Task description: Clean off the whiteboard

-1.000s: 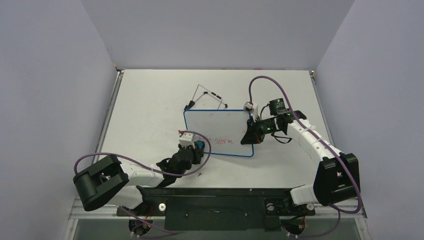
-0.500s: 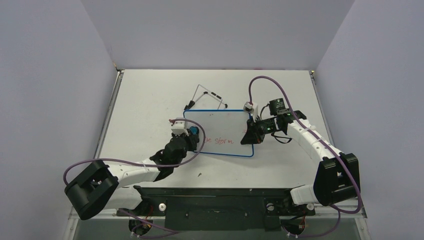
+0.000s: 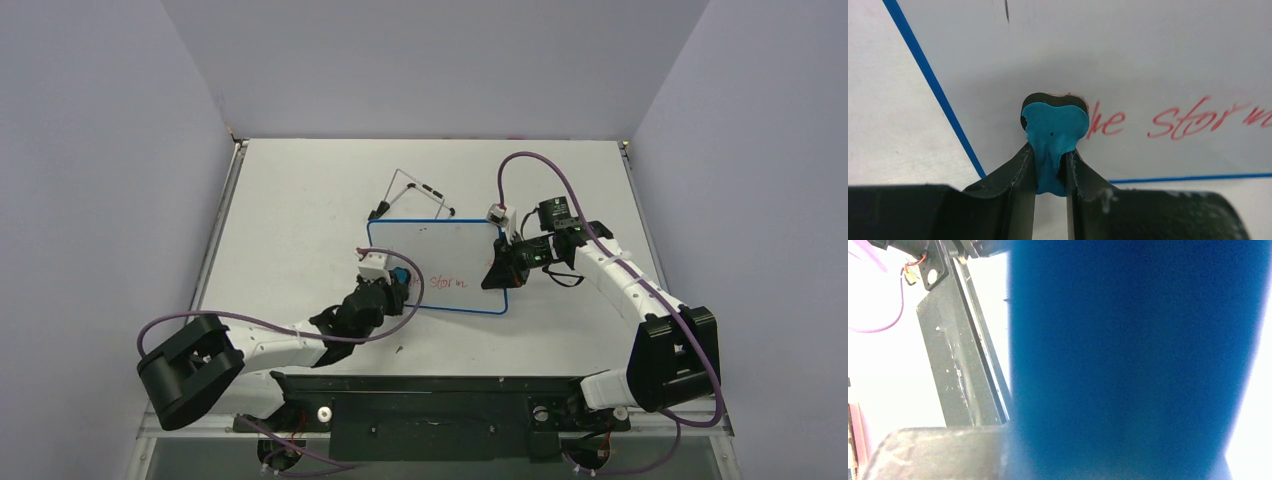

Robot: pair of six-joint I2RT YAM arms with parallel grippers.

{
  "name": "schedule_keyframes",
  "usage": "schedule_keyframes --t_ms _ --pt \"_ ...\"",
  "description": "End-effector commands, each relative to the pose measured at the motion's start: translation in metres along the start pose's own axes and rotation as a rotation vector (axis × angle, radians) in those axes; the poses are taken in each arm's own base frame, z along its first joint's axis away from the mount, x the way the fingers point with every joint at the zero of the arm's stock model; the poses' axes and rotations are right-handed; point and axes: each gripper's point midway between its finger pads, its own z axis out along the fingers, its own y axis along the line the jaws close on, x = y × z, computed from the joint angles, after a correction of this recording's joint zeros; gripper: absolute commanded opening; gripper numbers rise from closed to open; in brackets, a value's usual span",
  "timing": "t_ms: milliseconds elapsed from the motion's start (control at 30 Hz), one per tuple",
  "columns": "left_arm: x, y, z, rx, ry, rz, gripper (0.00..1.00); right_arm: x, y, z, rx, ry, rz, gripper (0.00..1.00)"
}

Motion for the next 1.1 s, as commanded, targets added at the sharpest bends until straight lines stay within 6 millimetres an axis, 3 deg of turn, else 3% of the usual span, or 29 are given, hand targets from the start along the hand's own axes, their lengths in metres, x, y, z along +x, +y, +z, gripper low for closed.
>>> schedule_keyframes --t_ms 0,100,267,400,533,733,900,1067 --pt "-0.068 -0.011 0.008 0.018 -0.131 -0.038 0.00 0.004 0.003 -0.002 0.010 0.016 -0.024 0.00" --pt "-0.074 -0.001 0.010 0.014 -0.129 -0.042 0.00 0.004 0.003 -0.002 0.009 0.015 -0.025 0.00" --pt "-0.039 0.010 0.010 0.025 -0.057 -0.074 0.00 0.004 0.004 -0.002 0.007 0.015 -0.025 0.00" --pt "-0.011 0.004 0.001 0.055 -0.019 -0.090 0.00 0.004 0.003 -0.002 0.006 0.017 -0.023 0.00" --pt "0.003 -0.010 -0.005 0.074 -0.007 -0.070 0.00 0.005 0.003 -0.001 0.007 0.019 -0.023 0.00" --pt "-0.016 -0.011 0.000 0.067 -0.042 -0.052 0.00 0.004 0.003 -0.002 0.007 0.017 -0.024 0.00" --pt "-0.048 0.009 0.008 0.046 -0.087 -0.070 0.00 0.004 0.004 -0.002 0.006 0.015 -0.027 0.00" --pt "-0.042 0.011 0.011 0.053 -0.055 -0.043 0.00 0.002 0.005 -0.003 0.007 0.008 -0.031 0.00"
